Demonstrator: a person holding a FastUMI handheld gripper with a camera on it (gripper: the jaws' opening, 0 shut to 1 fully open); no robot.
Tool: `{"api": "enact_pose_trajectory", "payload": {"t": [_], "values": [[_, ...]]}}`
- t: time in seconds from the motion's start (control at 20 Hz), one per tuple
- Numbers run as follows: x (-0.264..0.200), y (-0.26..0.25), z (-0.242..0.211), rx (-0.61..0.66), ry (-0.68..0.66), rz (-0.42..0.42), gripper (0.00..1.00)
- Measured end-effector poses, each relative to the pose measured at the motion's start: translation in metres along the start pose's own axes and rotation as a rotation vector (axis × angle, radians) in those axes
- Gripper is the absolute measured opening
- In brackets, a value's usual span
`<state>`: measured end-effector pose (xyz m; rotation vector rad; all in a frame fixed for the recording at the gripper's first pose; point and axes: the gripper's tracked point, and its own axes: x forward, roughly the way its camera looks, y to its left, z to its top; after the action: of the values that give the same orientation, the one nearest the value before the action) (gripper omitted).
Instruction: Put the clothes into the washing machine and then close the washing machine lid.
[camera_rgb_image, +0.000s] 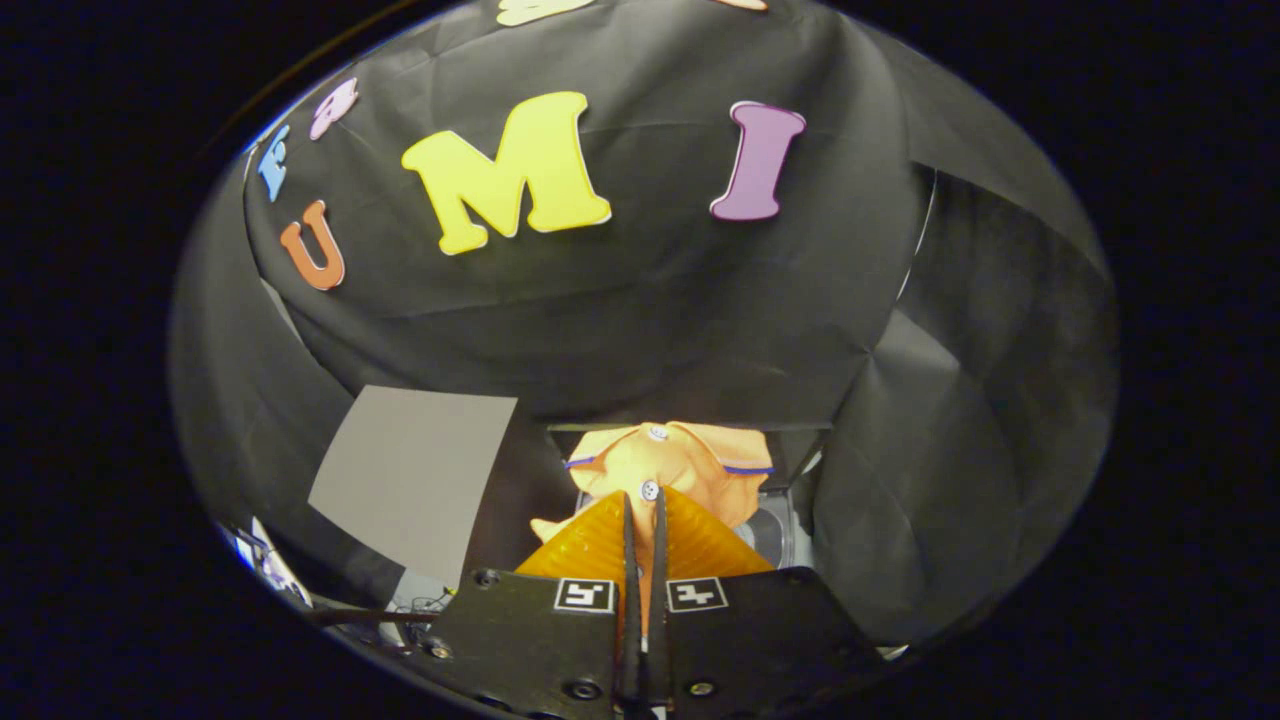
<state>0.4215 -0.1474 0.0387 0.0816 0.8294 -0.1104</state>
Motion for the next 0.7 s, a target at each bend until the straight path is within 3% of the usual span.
{"api": "enact_pose_trajectory", "payload": {"t": [0.7], "values": [[0.129,-0.038,-0.078,0.018,0.192,0.023,0.06]]}}
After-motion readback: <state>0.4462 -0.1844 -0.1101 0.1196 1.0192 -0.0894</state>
